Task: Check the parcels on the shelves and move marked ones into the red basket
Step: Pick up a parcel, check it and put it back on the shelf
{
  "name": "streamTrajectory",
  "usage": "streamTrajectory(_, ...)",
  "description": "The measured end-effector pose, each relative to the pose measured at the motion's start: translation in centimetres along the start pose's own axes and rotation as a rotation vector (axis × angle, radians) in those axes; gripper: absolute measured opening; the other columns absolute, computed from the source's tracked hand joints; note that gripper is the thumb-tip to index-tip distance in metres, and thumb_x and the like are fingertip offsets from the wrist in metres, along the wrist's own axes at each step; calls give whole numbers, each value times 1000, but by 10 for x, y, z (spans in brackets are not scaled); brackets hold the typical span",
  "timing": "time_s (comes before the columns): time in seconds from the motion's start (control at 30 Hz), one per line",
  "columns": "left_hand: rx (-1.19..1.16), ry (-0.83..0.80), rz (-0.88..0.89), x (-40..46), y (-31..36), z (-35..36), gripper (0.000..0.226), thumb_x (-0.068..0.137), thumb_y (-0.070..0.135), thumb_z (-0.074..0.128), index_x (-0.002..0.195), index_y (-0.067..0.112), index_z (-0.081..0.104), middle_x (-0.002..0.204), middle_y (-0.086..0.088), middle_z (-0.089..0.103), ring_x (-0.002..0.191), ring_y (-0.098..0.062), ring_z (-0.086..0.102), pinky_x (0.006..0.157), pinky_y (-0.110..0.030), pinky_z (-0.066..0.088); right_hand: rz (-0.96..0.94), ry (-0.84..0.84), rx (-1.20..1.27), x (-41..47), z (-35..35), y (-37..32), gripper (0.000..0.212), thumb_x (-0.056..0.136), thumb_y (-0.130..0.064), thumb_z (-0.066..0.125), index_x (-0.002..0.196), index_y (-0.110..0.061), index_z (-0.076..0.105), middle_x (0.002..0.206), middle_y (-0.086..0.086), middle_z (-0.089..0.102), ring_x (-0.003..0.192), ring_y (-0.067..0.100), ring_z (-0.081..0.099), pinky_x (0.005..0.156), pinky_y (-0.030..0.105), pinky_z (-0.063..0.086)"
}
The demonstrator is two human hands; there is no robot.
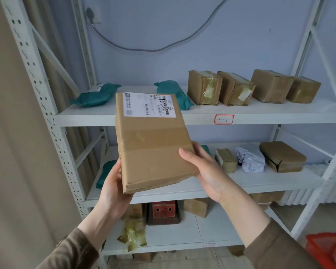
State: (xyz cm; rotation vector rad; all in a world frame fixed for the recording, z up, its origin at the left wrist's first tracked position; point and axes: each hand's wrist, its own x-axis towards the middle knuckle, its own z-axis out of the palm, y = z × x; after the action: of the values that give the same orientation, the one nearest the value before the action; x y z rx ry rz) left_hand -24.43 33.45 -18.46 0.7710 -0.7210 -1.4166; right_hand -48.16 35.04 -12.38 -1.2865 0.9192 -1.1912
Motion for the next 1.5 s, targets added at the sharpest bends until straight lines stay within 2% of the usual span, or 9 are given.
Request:
streamTrajectory(0.3, 7, -5, 5, -5, 6, 19, 54, 110, 10, 37, 89, 21, 86, 100, -4, 79, 87, -21, 75, 83, -39, 62, 165, -220, 132, -1, -17, 13, 96, 69, -74, 77, 153, -42, 45, 150, -9, 60, 141, 18, 54, 118, 69, 29)
streamTrajectory(0.43, 330, 89, 96, -14, 14, 28, 35, 112, 29, 41, 113, 21, 75, 108, -5, 81, 102, -23, 73, 95, -44, 55, 164, -38, 217, -1, -15, 11, 72, 74, -61, 73, 139, -34, 61, 134, -2, 72, 133, 25, 60, 117, 64, 36)
streamTrajectory(0.6, 502, -33, 349, -29, 28, 32, 65, 95, 79, 39, 147, 43, 53, 145, 20, 62, 139, -5, 53, 115, -35, 37, 142, 83, 204, 8, -16, -3, 65, 76, -62, 75, 133, -31, 64, 124, -1, 77, 122, 23, 67, 108, 52, 49)
streamTrajectory(0.77, 473, -145, 405, -9, 59, 65, 60, 98, 70, 47, 151, 43, 48, 145, 21, 61, 140, -5, 53, 115, -38, 38, 90, 133, 181, 45, 5, -42, 62, 84, -66, 69, 135, -34, 57, 125, -3, 73, 118, 20, 65, 94, 47, 54)
streamTrajectory(0.87, 395, -31, 407, 34, 83, 79, 47, 104, 53, 51, 149, 40, 49, 134, 21, 67, 132, -3, 57, 102, -27, 41, 57, 94, 101, 82, 21, -70, 55, 87, -76, 56, 136, -49, 53, 139, -15, 62, 128, 14, 57, 106, 50, 46)
streamTrajectory(0.97, 337, 77, 390, 82, 110, 90, 36, 108, 42, 48, 142, 33, 51, 118, 20, 65, 108, 4, 60, 82, -19, 43, 47, 110, -48, 127, 34, -91, 88, 80, -90, 50, 156, -49, 35, 168, -14, 31, 156, 18, 27, 127, 56, 17)
streamTrajectory(1.1, 379, 176, 390, 153, 144, 90, 24, 105, 46, 52, 125, 34, 57, 111, 16, 64, 105, -3, 59, 80, -22, 42, 83, 162, -107, 197, 47, -98, 108, 65, -96, 55, 154, -36, 45, 162, -5, 44, 150, 24, 40, 126, 51, 26)
streamTrajectory(1.4, 482, 260, 317, 282, 172, 94, 42, 104, 50, 53, 134, 21, 53, 129, 1, 54, 124, -23, 47, 107, -37, 35, -24, 195, -51, 313, 60, -87, 64, 100, -52, 58, 154, -23, 37, 157, -3, 44, 123, 13, 40, 103, 35, 28)
streamTrajectory(1.5, 482, 271, 264, 310, 179, 94, 52, 104, 50, 54, 144, 18, 49, 135, -2, 55, 127, -25, 49, 111, -41, 37, 11, 181, -64, 335, 59, -83, 66, 103, -49, 55, 159, -23, 34, 162, -3, 40, 139, 17, 41, 108, 37, 28)
